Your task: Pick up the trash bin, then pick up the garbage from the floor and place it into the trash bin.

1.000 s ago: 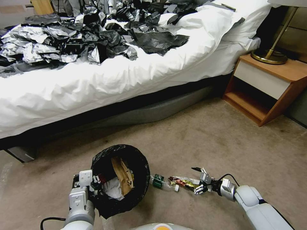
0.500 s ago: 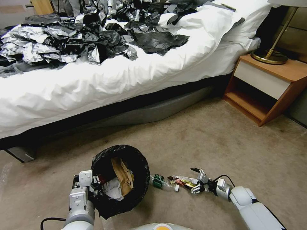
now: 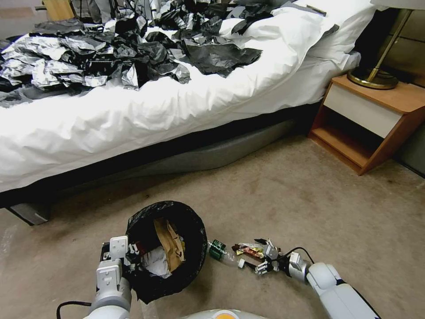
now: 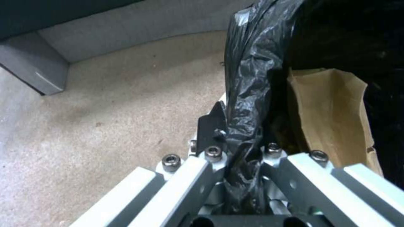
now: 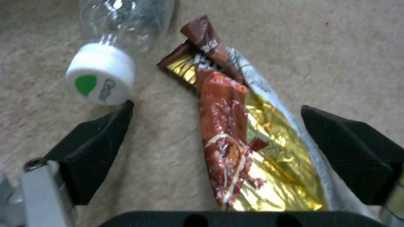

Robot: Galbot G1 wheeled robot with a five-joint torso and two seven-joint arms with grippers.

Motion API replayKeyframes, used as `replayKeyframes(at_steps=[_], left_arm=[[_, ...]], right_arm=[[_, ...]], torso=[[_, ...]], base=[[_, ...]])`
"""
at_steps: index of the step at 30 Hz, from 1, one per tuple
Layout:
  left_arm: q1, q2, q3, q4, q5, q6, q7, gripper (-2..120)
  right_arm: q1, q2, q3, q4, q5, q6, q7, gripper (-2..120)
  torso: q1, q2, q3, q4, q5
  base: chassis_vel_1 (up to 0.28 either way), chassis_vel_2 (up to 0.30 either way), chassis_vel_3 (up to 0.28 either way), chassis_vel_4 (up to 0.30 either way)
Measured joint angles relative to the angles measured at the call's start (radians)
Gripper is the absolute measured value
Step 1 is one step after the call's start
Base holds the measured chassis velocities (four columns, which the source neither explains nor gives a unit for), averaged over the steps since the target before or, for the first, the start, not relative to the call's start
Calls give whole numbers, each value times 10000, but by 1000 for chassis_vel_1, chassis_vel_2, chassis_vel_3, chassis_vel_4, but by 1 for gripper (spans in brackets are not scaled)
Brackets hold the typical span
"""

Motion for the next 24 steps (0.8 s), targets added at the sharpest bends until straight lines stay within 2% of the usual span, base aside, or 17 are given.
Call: replayKeyframes(at_steps=[6, 8, 10, 12, 13, 15, 16, 18, 19, 21, 22, 24], left_arm=[[-9, 5, 3, 0, -14, 0, -1, 0], [-14, 6, 15, 2, -15, -3, -1, 0], [-15, 6, 17, 3, -15, -3, -1, 0], [-22, 6, 22, 8, -15, -7, -5, 0], [-22, 6, 22, 8, -15, -7, -5, 0], [-24, 1, 34, 8, -15, -11, -6, 0], [-24, 1, 34, 8, -15, -11, -6, 0], [-23, -4, 38, 8, -12, -17, -5, 0], [-23, -4, 38, 8, -12, -17, -5, 0], [-19, -7, 41, 6, -10, -23, -6, 0], [-19, -7, 41, 6, -10, -23, -6, 0], [-15, -9, 45, 1, -7, -28, -6, 0]], right_arm=[[-162, 33, 205, -91, -20, 82, -3, 81], [-217, -8, 299, -99, -19, 139, -10, 71], [-223, -16, 312, -98, -14, 144, -10, 69], [-244, -87, 389, -64, -4, 157, -16, 58], [-244, -87, 389, -64, -4, 157, -16, 58], [-244, -145, 449, -37, 19, 181, -15, 45], [-244, -145, 449, -37, 19, 181, -15, 45], [-239, -152, 474, -30, 47, 205, -11, 34], [-239, -152, 474, -30, 47, 205, -11, 34], [-242, -152, 482, 17, 86, 227, -5, 24], [-242, -152, 482, 17, 86, 227, -5, 24], [-254, -146, 482, 72, 128, 262, 32, 13]], torso=[[0, 0, 0, 0, 0], [0, 0, 0, 1, 1], [0, 0, 0, 0, 2], [0, 0, 0, 0, 3], [0, 0, 0, 0, 3], [0, 0, 0, -1, -1], [0, 0, 0, -1, -1], [0, 0, 0, -1, -1], [0, 0, 0, -1, -1], [0, 0, 0, -1, 0], [0, 0, 0, -1, 0], [0, 0, 0, -1, 0]], base=[[0, 0, 0, 0], [0, 0, 0, 0], [0, 0, 0, 0], [0, 0, 0, 0], [0, 0, 0, 0], [0, 0, 0, 0], [0, 0, 0, 0], [0, 0, 0, 0], [0, 0, 0, 0], [0, 0, 0, 0], [0, 0, 0, 0], [0, 0, 0, 0]])
